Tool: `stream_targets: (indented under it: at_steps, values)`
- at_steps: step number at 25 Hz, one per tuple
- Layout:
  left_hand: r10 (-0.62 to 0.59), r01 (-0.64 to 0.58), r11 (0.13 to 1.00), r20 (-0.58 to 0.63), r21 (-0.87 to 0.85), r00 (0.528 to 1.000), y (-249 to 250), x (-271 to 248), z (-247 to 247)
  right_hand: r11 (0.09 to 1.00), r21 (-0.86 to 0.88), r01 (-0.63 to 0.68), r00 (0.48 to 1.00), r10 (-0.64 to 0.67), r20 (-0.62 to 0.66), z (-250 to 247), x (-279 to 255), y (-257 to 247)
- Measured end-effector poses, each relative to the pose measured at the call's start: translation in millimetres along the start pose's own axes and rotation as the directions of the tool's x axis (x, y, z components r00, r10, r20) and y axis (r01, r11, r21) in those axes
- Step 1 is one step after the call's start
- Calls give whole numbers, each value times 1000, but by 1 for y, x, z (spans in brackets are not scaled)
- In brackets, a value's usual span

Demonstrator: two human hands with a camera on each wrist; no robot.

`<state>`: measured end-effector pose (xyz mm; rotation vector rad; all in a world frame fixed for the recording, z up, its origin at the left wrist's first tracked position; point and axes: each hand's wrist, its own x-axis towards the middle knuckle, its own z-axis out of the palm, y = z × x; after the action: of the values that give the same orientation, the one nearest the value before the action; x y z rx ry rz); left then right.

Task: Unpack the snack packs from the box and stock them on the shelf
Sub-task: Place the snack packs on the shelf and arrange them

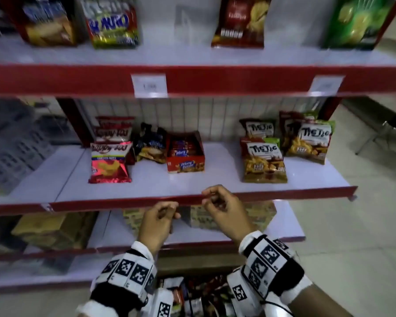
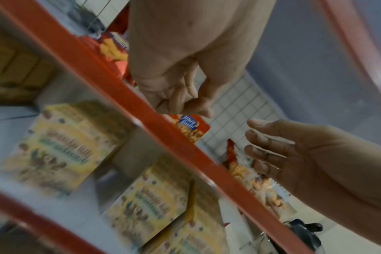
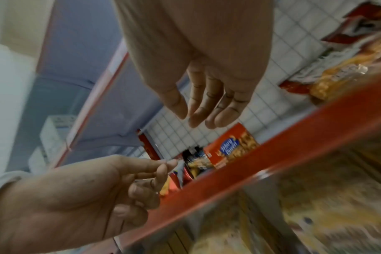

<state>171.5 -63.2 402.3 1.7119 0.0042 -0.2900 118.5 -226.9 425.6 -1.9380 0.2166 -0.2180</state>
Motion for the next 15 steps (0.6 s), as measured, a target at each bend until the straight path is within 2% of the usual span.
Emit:
stream_targets:
  at_steps: [3, 7, 11, 15]
  values:
    - [-163, 161, 985, 33, 70, 986, -84, 9, 8, 985, -58, -165, 986, 166, 21, 33, -10, 80]
    - [-342, 337, 932, 18, 133, 939, -183, 13, 12, 944, -174, -280, 948, 300, 102, 69, -27, 169]
    - [-485, 483, 862, -26, 152, 874, -274, 19, 18, 902, -328, -282, 924, 347, 160, 100, -49, 248]
    - [-531, 540, 838, -109, 80, 840, -358, 43, 20, 865, -435, -252, 890, 383, 248, 138, -55, 328]
